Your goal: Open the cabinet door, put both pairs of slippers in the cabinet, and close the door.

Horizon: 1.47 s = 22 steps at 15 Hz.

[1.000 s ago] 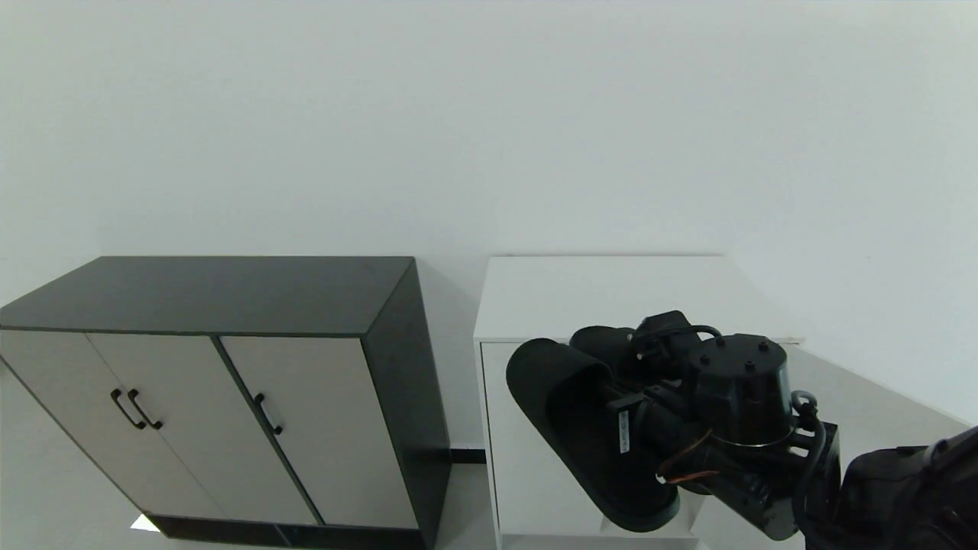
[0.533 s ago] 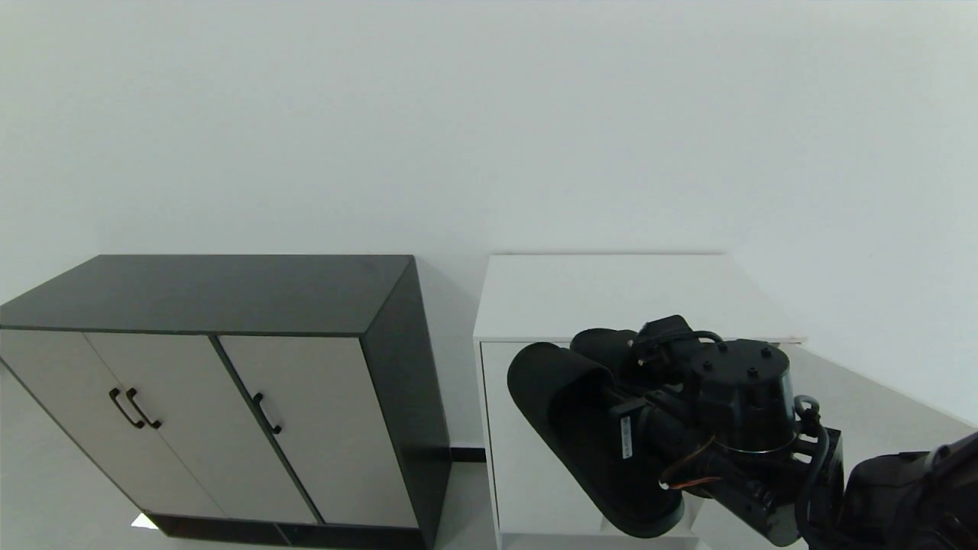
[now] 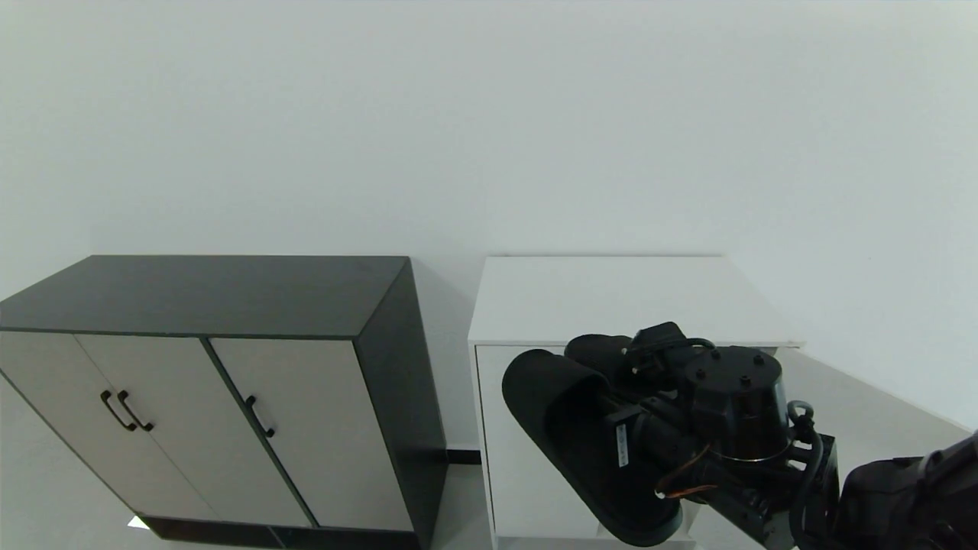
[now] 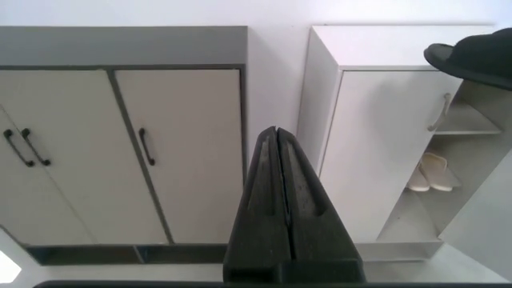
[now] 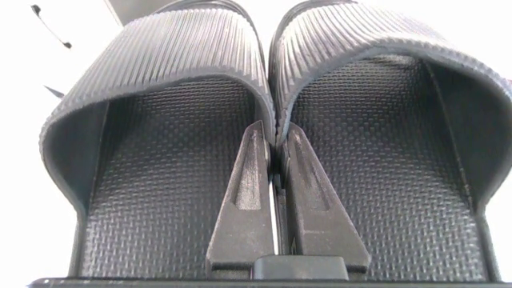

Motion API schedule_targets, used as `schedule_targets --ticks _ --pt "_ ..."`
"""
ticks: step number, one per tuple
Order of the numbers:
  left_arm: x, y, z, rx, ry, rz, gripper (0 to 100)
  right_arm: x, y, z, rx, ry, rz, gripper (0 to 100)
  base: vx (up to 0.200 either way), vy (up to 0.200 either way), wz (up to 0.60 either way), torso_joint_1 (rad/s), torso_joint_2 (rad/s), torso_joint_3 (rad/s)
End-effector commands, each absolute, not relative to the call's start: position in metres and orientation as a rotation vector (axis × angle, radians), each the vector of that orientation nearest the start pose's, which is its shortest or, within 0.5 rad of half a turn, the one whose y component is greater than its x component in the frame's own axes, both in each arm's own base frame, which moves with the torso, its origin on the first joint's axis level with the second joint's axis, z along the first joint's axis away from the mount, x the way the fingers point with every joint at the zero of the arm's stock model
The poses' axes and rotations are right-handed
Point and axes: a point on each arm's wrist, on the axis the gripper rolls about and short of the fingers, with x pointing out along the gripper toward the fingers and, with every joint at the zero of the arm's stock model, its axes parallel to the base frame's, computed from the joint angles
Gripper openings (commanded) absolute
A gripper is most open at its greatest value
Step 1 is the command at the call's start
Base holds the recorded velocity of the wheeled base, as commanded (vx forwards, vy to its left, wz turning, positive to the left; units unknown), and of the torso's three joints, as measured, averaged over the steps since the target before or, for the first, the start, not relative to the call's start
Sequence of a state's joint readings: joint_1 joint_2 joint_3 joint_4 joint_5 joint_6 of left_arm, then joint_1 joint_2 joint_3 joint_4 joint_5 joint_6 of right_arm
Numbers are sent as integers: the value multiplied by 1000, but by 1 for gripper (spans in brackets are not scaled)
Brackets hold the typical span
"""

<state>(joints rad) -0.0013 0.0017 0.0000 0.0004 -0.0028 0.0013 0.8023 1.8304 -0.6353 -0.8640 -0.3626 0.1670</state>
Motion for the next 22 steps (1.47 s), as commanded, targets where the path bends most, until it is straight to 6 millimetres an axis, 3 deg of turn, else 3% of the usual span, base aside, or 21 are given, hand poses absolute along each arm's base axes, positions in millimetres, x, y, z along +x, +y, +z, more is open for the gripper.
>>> schedule_targets --ticks 1,13,22 --pt "-23 0 76 2 2 -3 0 219 215 120 -23 320 408 0 0 -200 0 12 2 -2" --pt "-23 0 76 0 2 -3 0 220 216 118 -28 325 408 0 0 -200 0 5 2 2" --pt "-23 0 76 0 2 -3 0 218 215 112 -29 325 427 0 0 0 0 0 0 0"
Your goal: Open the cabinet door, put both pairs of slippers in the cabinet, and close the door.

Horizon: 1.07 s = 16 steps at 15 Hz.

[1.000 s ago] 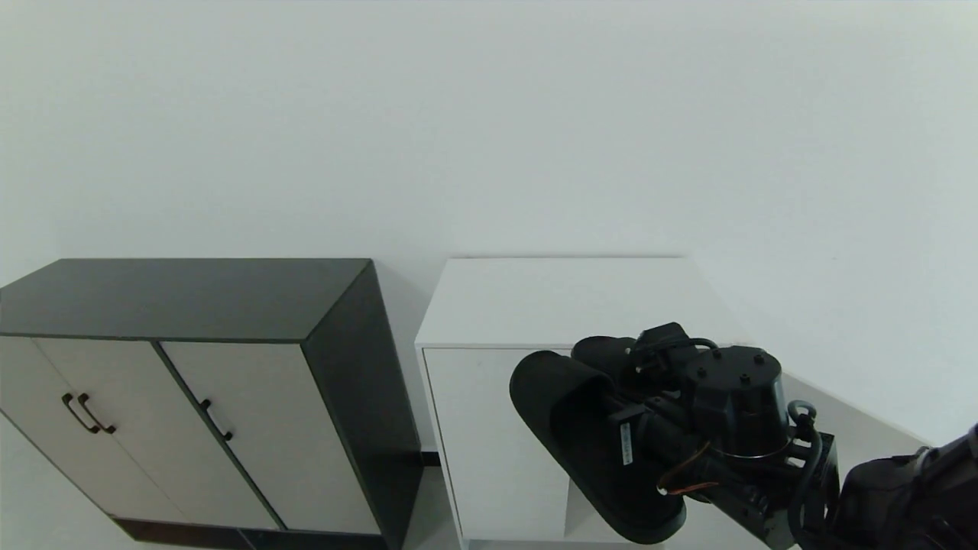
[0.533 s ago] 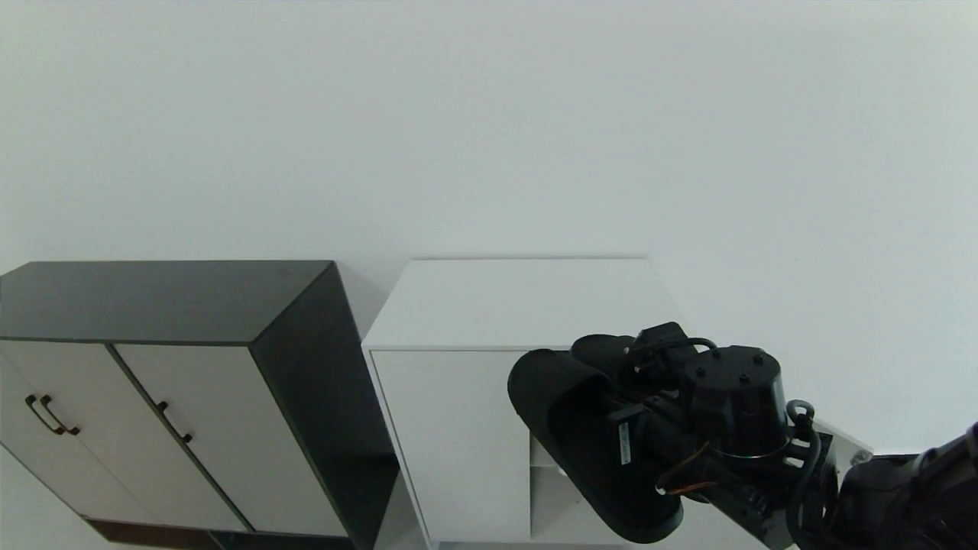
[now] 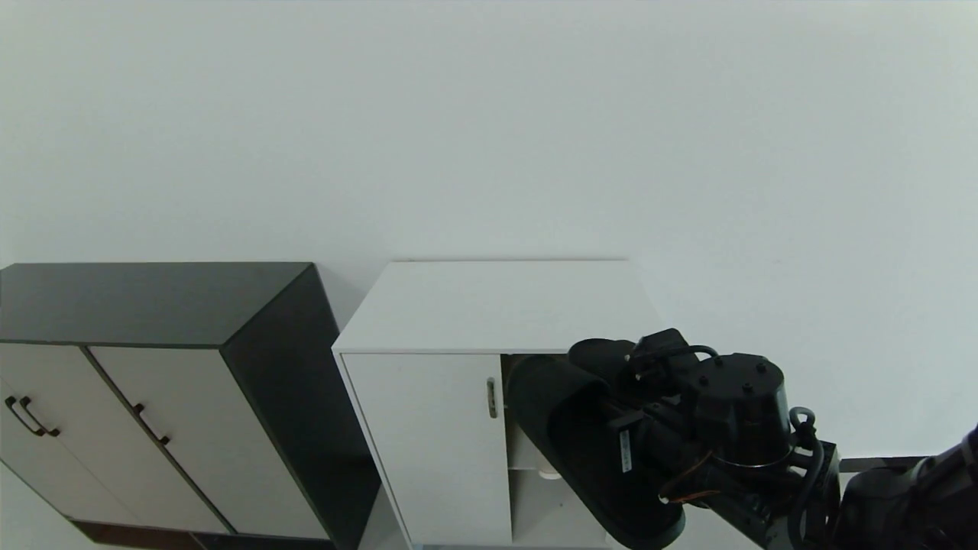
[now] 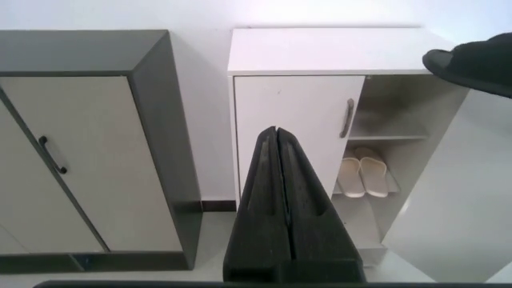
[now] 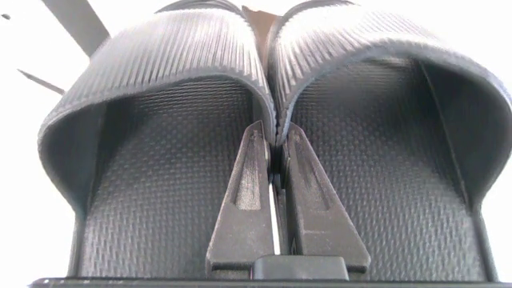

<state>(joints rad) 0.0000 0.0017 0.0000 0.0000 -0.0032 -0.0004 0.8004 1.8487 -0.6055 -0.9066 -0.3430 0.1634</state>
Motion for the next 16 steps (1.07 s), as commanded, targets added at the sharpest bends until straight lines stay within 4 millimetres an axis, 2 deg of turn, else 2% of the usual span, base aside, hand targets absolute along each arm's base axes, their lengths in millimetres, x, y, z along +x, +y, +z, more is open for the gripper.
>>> schedule_targets --ticks 1,13,16 --pt "-23 0 76 0 2 -3 0 218 215 113 -25 323 429 0 0 0 0 0 0 0" --pt "-23 0 76 -2 2 -3 0 219 215 106 -36 338 424 0 0 0 0 -4 3 5" --pt "-23 0 76 -2 2 -3 0 218 215 105 -39 343 422 0 0 0 0 -136 310 163"
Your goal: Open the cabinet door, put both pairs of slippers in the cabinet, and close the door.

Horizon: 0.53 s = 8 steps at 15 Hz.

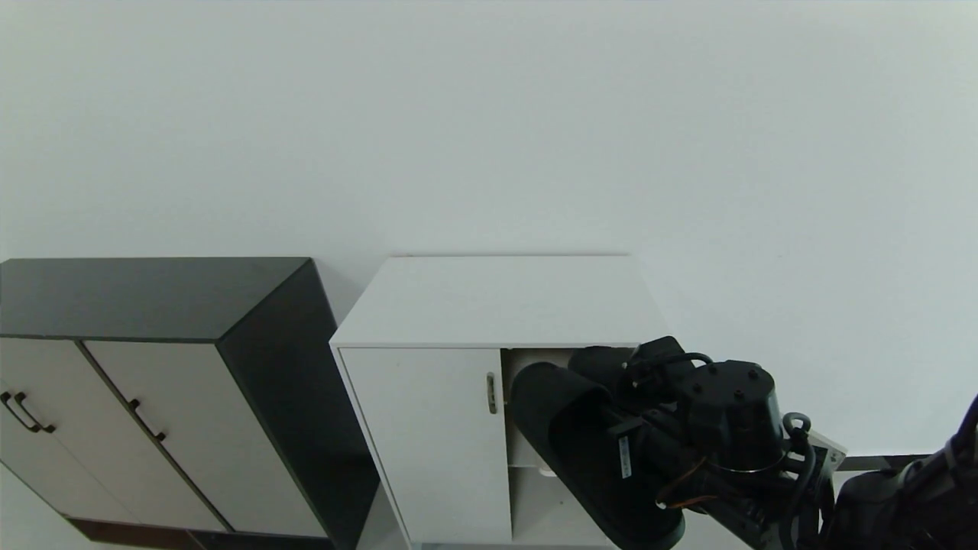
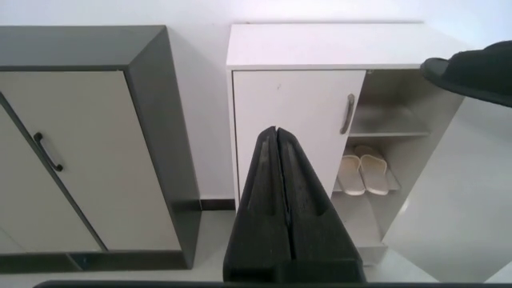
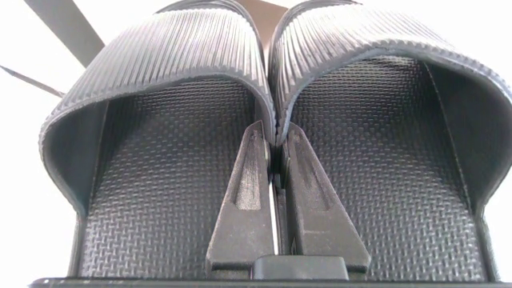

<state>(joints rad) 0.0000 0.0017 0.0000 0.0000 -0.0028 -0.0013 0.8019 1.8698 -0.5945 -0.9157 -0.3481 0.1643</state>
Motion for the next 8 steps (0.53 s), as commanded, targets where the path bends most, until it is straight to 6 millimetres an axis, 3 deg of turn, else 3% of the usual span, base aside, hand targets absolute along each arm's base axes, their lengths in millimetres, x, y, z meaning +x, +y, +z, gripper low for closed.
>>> schedule_targets --ticks 1,8 --pt "-23 0 76 -2 2 -3 0 218 215 105 -39 343 422 0 0 0 0 -154 344 193" --pt "-23 0 76 -2 2 -3 0 218 214 103 -43 348 421 0 0 0 0 -163 366 204"
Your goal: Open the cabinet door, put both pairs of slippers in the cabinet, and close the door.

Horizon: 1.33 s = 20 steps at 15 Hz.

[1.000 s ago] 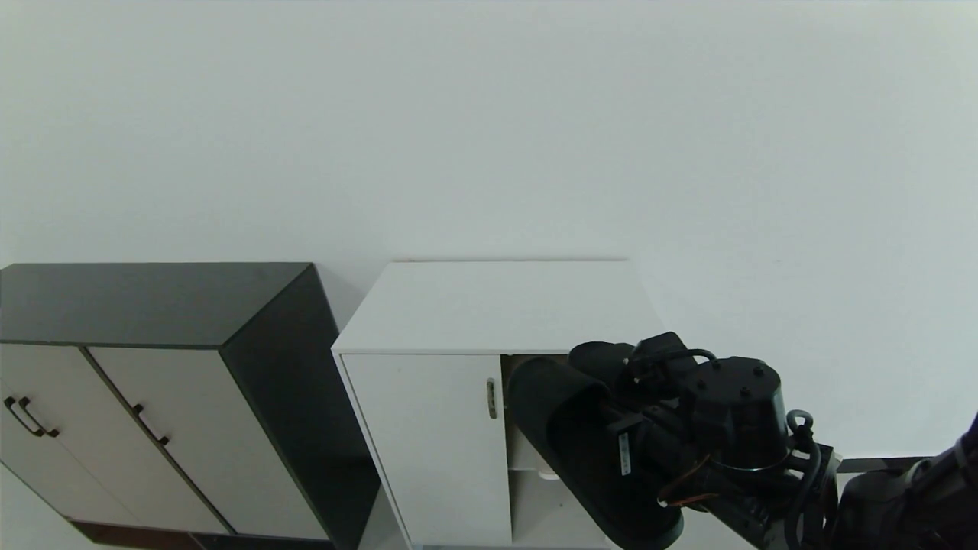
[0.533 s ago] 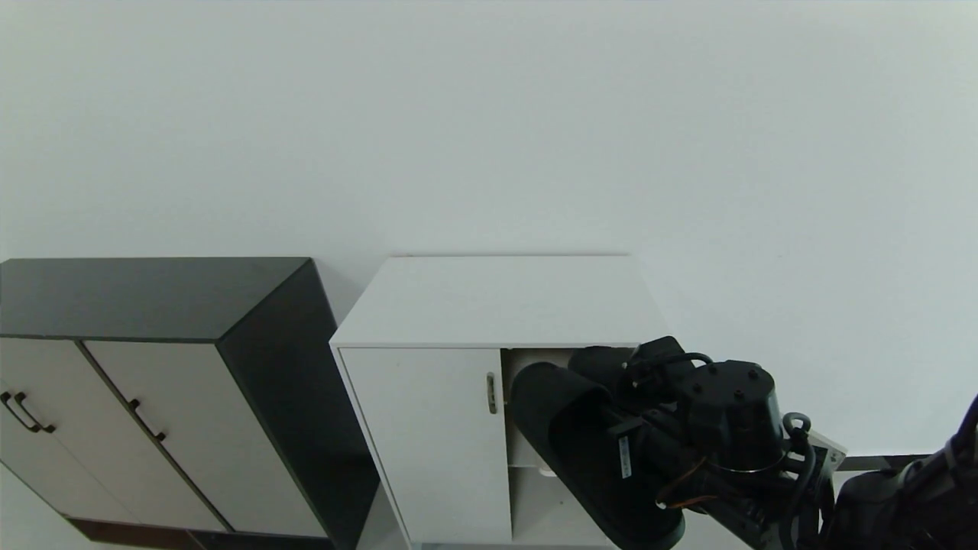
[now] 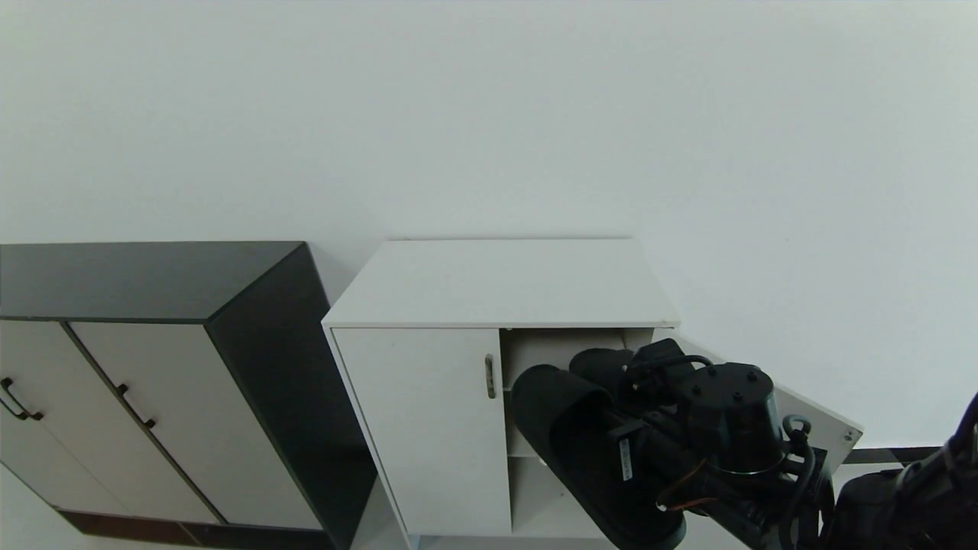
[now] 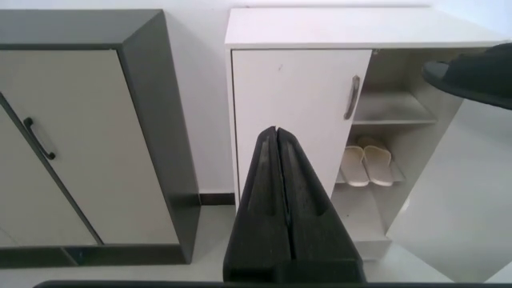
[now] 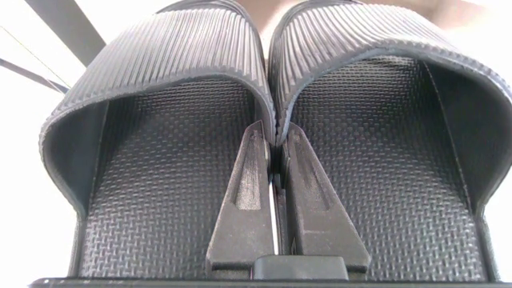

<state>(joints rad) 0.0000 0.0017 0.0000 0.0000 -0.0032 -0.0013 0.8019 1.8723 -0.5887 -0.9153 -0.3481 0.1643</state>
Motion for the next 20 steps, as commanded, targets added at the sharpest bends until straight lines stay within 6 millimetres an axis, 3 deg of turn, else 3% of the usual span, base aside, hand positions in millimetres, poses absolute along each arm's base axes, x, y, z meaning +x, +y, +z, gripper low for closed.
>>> schedule_targets --ticks 1,20 --pt "-23 0 76 -2 2 -3 0 218 215 102 -45 352 421 0 0 0 0 -173 388 207" --pt "-23 0 76 -2 2 -3 0 215 215 93 -60 346 431 0 0 0 0 -199 509 306"
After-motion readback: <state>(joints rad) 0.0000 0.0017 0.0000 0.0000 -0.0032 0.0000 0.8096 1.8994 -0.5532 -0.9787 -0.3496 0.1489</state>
